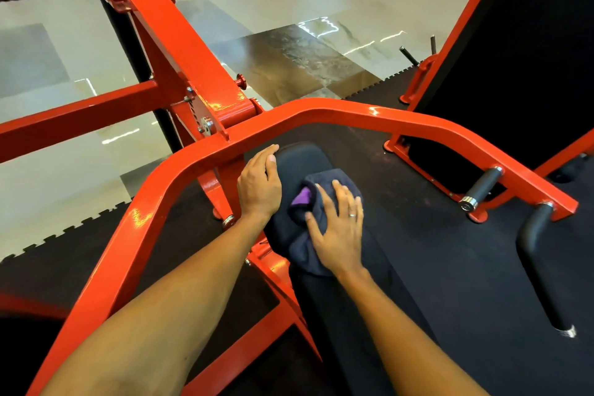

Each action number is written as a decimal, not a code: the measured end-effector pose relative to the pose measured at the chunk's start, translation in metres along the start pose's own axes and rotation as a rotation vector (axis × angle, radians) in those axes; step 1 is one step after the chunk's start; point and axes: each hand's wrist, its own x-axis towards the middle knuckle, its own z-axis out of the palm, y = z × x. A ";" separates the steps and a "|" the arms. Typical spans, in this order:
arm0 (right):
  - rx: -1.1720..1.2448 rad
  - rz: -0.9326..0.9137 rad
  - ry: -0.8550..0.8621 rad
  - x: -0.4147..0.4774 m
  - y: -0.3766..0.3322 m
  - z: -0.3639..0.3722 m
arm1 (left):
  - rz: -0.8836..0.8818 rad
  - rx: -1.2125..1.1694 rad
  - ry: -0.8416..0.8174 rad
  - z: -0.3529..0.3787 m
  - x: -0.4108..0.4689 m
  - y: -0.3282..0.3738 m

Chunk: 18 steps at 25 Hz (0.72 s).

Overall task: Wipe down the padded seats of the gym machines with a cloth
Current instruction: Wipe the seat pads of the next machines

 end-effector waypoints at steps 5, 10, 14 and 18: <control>0.051 0.345 -0.044 0.077 -0.009 -0.010 | -0.002 0.008 0.001 0.001 -0.003 -0.003; -0.167 0.035 -0.150 0.144 -0.078 -0.014 | 0.013 0.055 0.011 0.001 0.000 -0.002; -0.168 0.041 -0.208 0.147 -0.082 -0.015 | 0.015 0.088 0.008 -0.003 -0.002 0.002; 0.062 0.292 -0.151 0.128 -0.049 -0.028 | 0.023 0.068 -0.013 -0.004 -0.001 0.000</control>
